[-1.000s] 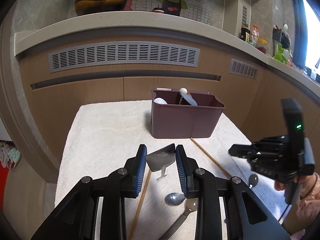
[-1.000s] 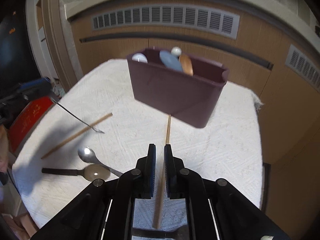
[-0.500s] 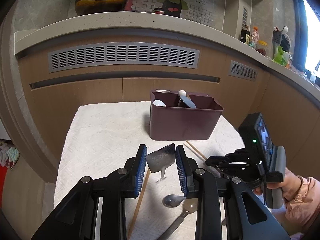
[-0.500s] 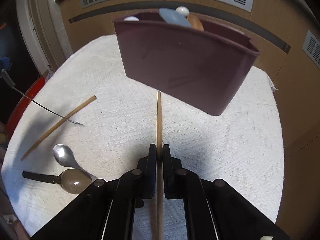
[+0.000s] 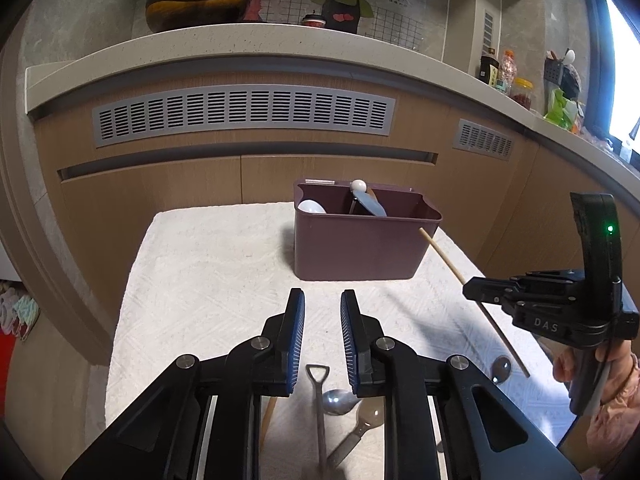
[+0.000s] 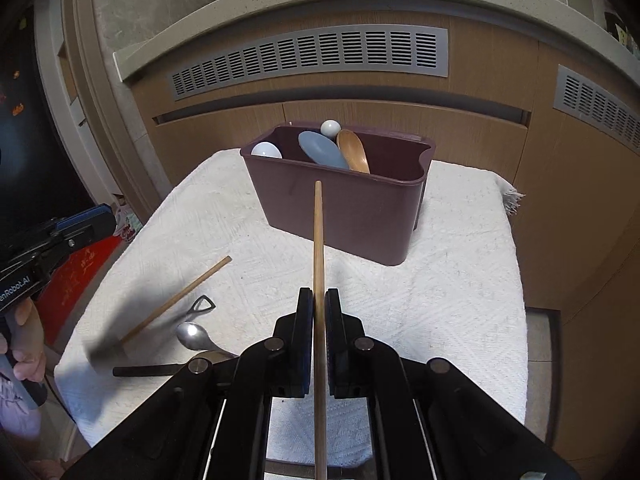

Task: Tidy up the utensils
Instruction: 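Grasp a second wooden chopstick with the left tool while the right tool holds its chopstick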

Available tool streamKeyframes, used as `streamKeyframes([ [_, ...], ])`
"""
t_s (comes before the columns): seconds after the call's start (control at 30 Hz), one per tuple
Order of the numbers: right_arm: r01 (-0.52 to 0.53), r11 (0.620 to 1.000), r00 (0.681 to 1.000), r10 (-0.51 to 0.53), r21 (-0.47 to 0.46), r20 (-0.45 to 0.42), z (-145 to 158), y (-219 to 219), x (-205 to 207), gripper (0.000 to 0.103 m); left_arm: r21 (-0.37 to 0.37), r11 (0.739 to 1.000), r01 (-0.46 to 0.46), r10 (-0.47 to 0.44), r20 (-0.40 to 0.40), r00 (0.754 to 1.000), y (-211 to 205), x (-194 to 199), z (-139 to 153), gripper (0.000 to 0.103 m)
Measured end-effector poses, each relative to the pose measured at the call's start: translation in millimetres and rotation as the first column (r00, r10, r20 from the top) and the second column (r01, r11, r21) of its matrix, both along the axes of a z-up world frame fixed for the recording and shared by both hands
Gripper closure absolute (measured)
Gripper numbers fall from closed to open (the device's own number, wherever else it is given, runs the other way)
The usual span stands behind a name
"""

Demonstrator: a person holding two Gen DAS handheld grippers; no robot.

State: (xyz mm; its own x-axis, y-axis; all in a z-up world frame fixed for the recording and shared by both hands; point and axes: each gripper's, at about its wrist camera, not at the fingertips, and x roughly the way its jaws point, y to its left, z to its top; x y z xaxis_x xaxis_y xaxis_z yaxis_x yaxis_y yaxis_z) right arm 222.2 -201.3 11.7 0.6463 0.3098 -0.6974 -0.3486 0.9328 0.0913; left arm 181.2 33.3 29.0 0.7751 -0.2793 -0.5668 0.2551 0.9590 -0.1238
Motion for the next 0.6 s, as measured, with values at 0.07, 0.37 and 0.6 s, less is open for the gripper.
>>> streamKeyframes([
  [0.07, 0.006, 1.0, 1.0, -0.006, -0.008, -0.003, -2, 0, 0, 0.098, 0.008, 1.0, -0.015, 0.015, -0.004, 1.0, 5, -2, -1, 0.084],
  [0.37, -0.003, 1.0, 1.0, 0.002, -0.025, -0.02, -15, 3, -8, 0.098, 0.072, 0.996, 0.057, -0.041, -0.219, 0.975, 10, 15, -52, 0.082],
  [0.6, -0.027, 0.999, 0.999, 0.025, -0.034, -0.041, -22, 4, -11, 0.098, 0.256, 0.952, 0.166, -0.052, -0.399, 0.916, -6, 51, -98, 0.082],
])
